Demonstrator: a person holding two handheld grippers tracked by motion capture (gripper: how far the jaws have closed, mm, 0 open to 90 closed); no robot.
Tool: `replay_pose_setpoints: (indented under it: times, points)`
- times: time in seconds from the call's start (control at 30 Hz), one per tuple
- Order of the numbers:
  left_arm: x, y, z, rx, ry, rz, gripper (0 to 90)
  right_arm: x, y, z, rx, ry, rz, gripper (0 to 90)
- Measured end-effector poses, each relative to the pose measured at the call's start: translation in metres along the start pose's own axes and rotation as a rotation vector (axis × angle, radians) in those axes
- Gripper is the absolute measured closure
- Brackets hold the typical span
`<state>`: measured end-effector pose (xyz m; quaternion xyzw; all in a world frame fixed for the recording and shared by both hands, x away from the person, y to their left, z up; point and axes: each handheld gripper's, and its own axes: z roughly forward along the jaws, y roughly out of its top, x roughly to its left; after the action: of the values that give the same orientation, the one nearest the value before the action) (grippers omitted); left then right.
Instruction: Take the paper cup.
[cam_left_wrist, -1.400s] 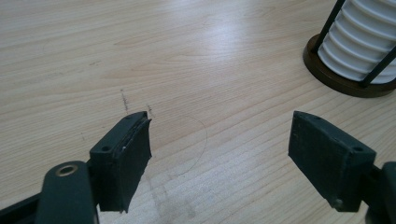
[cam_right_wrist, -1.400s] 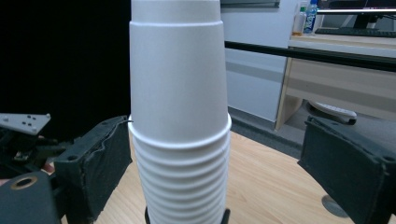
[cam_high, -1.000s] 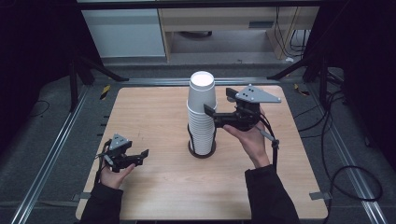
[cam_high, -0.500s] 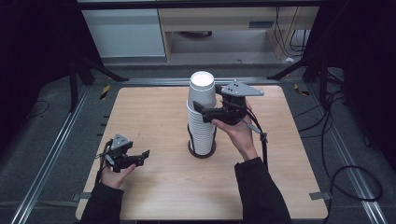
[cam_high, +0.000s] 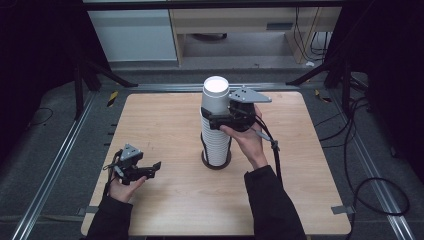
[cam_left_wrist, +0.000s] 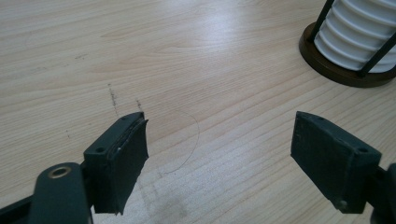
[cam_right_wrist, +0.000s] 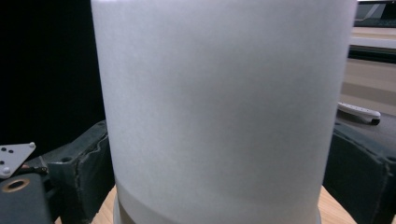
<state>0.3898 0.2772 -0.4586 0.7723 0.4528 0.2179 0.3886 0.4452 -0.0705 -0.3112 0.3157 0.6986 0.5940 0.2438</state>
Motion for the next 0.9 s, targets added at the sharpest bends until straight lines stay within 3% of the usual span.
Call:
replay_pose_setpoints:
  times: [0.63,0.77,0.9]
  points:
    - [0.0,-0.001,0.003,0.015,-0.01,-0.002,18.6,0.003,-0.003,0.006,-0.001,-0.009,-0.013,11.0]
    - [0.0,-0.001,0.003,0.014,-0.01,-0.005,18.6,0.004,0.002,0.003,-0.042,-0.008,-0.015,11.3]
    - [0.0,-0.001,0.003,0.015,-0.012,-0.004,18.6,0.004,0.011,-0.003,-0.049,-0.011,-0.031,11.9]
